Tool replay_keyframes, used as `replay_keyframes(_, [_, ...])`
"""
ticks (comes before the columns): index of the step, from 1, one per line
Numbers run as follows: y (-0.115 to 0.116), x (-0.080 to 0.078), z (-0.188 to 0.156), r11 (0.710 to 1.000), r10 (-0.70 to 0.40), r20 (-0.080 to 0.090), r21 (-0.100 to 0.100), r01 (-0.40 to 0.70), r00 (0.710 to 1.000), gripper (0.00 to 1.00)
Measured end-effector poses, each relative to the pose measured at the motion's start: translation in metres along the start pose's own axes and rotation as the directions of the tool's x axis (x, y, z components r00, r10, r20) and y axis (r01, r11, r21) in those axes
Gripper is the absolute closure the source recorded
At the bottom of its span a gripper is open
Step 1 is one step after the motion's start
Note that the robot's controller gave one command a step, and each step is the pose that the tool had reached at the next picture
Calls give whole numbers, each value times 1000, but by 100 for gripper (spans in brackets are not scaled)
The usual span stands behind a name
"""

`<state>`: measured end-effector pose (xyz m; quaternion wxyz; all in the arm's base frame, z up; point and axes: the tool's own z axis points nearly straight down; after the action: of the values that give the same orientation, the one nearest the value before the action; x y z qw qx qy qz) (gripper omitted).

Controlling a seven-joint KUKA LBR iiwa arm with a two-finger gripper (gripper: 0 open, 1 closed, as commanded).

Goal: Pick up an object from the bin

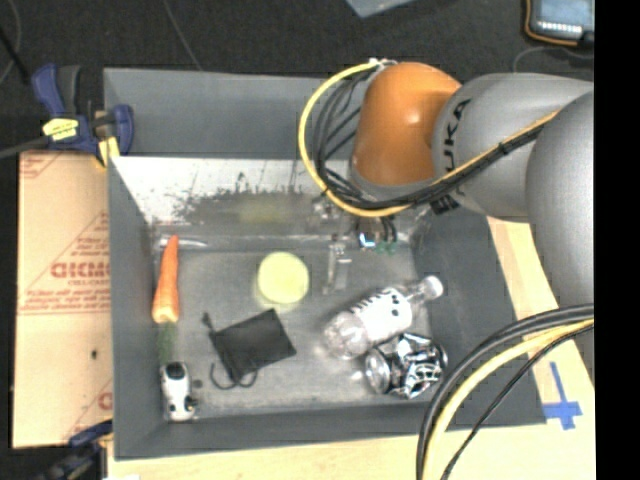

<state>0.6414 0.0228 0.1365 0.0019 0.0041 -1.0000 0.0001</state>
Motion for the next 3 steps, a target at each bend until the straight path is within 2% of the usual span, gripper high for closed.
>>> replay_keyframes(1, [0, -2, -5, 1000, 0, 8, 0, 0, 1000, 0])
replay_keyframes(2, [1, -2, 38, 999, -37, 13, 1, 37, 999, 0])
replay_keyframes(3, [17, 6, 67, 1000, 22, 4, 0, -22, 1000, 0])
